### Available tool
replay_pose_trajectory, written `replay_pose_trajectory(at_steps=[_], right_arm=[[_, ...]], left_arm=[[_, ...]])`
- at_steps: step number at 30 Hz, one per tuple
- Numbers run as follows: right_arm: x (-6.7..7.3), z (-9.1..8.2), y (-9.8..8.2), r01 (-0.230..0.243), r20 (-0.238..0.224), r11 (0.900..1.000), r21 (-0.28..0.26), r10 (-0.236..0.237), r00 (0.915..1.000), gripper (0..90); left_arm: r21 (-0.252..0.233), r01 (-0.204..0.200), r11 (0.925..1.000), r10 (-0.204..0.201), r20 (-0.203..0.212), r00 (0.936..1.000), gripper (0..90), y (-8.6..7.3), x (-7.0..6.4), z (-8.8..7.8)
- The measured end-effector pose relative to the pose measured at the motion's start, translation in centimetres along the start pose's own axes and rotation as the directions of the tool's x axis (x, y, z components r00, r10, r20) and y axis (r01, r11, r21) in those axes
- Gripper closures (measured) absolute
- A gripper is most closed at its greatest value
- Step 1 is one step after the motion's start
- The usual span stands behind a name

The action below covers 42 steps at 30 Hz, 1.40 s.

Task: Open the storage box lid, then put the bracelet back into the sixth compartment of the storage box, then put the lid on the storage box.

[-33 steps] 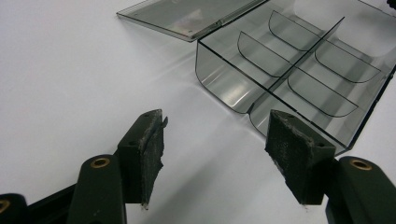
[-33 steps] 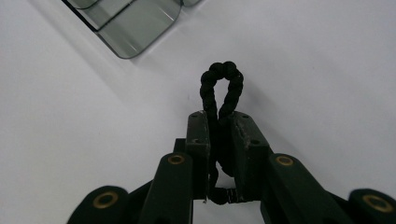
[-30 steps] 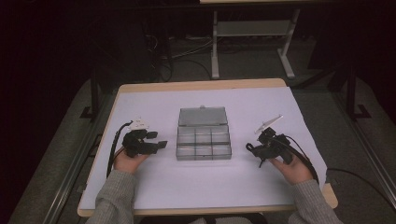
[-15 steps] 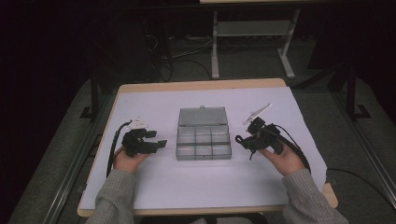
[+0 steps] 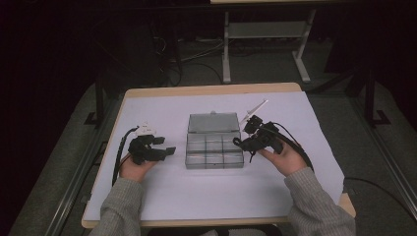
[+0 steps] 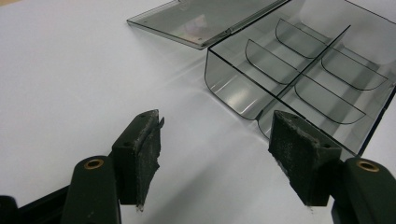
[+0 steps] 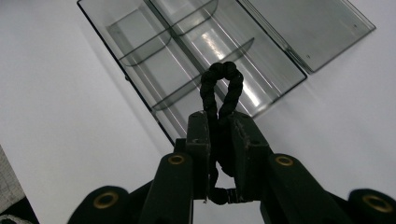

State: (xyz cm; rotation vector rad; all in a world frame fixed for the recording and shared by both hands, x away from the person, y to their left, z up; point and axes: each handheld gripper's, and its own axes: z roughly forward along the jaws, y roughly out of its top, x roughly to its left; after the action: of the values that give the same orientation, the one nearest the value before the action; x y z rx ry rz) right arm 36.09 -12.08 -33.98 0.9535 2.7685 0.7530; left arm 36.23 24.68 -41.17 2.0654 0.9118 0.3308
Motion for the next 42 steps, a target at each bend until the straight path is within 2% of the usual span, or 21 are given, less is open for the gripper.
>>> replay_pose_trajectory(at_steps=[4,16,22,33,42], right_arm=[[0.4,0.4,1.1,0.019,-0.013,1.000,-0.002,-0.019,0.9997,78.0],[1.1,1.6,2.9,0.035,-0.036,0.999,0.013,-0.034,0.9988,78.0],[1.2,2.5,3.4,0.035,-0.042,0.999,0.023,-0.034,0.9985,78.0],[1.6,3.7,4.4,0.055,-0.057,0.998,0.026,-0.054,0.9969,77.9],[1.4,4.5,4.3,0.038,-0.055,0.999,0.037,-0.036,0.9978,77.9]], left_arm=[[-0.002,0.000,1.0000,0.000,-0.003,1.0000,33.8,0.1,0.0,-0.1],[-0.009,0.010,0.9999,-0.010,0.004,0.9999,33.2,0.1,-0.1,0.0],[-0.012,0.012,0.9999,-0.012,0.003,0.9999,32.4,0.1,0.0,-0.2],[0.000,-0.012,0.9999,0.012,0.001,0.9999,32.4,0.1,0.2,-0.3],[-0.006,-0.002,1.0000,0.002,0.005,1.0000,32.0,0.1,0.2,-0.4]])
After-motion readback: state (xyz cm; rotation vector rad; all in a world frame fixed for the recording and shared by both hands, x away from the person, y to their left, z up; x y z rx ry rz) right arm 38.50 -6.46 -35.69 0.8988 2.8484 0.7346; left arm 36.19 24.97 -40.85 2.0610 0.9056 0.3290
